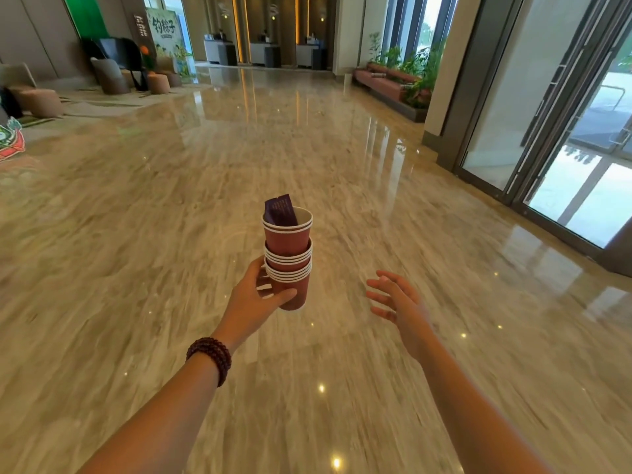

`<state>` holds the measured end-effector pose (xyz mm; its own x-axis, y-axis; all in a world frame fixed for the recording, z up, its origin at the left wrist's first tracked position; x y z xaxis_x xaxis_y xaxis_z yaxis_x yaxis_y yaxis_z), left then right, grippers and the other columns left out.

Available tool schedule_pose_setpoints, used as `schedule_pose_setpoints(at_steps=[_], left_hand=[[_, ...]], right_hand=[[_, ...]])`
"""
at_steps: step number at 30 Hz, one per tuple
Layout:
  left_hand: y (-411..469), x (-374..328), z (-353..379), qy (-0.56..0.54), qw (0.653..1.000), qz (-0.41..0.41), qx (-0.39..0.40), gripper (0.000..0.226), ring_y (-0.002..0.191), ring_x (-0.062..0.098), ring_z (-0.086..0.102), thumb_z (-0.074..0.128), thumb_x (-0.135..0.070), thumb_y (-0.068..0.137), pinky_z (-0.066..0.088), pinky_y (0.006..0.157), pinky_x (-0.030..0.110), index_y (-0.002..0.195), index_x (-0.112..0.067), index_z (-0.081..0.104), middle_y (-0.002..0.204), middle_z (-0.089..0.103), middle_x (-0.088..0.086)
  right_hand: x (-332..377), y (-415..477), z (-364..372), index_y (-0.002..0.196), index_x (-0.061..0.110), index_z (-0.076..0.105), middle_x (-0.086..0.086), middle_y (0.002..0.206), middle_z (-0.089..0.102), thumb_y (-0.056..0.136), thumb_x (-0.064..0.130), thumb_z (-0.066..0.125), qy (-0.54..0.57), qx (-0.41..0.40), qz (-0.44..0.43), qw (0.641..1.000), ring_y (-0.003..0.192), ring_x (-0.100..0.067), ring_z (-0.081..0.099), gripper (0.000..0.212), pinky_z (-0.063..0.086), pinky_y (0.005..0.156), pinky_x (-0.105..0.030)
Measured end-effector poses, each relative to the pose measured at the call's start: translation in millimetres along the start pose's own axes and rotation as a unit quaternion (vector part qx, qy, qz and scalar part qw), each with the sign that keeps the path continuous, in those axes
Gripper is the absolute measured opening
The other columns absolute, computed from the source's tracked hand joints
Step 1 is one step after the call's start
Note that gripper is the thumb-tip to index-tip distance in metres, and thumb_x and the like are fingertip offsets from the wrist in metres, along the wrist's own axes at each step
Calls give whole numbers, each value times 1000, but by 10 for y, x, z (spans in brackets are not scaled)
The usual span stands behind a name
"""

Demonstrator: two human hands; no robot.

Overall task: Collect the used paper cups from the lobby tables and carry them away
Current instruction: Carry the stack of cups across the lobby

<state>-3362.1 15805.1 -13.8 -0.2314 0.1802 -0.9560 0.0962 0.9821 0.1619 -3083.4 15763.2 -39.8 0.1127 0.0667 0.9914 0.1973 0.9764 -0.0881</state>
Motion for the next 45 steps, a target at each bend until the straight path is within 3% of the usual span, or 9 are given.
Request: schedule_pose_setpoints(at_steps=[10,15,20,23,38,45], left_hand=[[1347,340,75,11,1000,-13,-8,69,97,1,63,82,-33,68,52,80,23,127,-35,46,113,64,-9],[2176,426,241,6,1000,-11,-25,71,100,8,64,83,-30,68,54,85,31,128,-31,45,114,64,-6],[3023,389,434,1,999,-10,-42,70,99,6,64,82,-31,68,53,83,29,128,-29,46,115,64,-6],[3450,391,543,-6,999,-8,-48,67,97,0,63,82,-31,69,52,78,21,125,-34,46,113,63,-10],[5877,938,992,-13,999,-23,-33,70,97,2,64,82,-30,68,52,83,27,128,-28,47,111,64,-13],[7332,985,1092,-10,1000,2,-9,61,98,4,64,82,-26,69,53,80,24,117,-40,48,111,63,-12]], right_hand=[[55,1403,126,116,24,61,2,108,71,92,36,55,3,2,8,1000,98,-15,68,28,54,80,-35],[209,2286,91,117,22,61,1,110,70,94,37,50,6,11,-2,1000,100,-17,68,29,53,81,-36],[453,3207,14,119,20,60,-2,112,69,94,36,50,-4,21,-7,1000,101,-18,67,31,51,78,-34],[558,3690,-21,115,22,62,-1,110,69,94,37,51,-7,22,-10,1000,100,-18,67,28,52,79,-34],[486,6093,-49,116,21,61,1,108,71,91,38,55,-15,-1,7,1000,100,-16,68,31,53,82,-36],[685,7428,82,115,20,61,0,109,70,91,34,55,1,-23,4,1000,100,-17,67,28,52,79,-34]])
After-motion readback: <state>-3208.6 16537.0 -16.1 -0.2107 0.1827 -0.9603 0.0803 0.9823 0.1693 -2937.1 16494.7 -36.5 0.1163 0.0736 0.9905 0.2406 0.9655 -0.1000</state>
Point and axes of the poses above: each hand's wrist, its own y-axis towards the middle knuckle, its own z-axis out of the palm, x = y × z, the point moved 10 cm from there along y, towards the middle knuckle
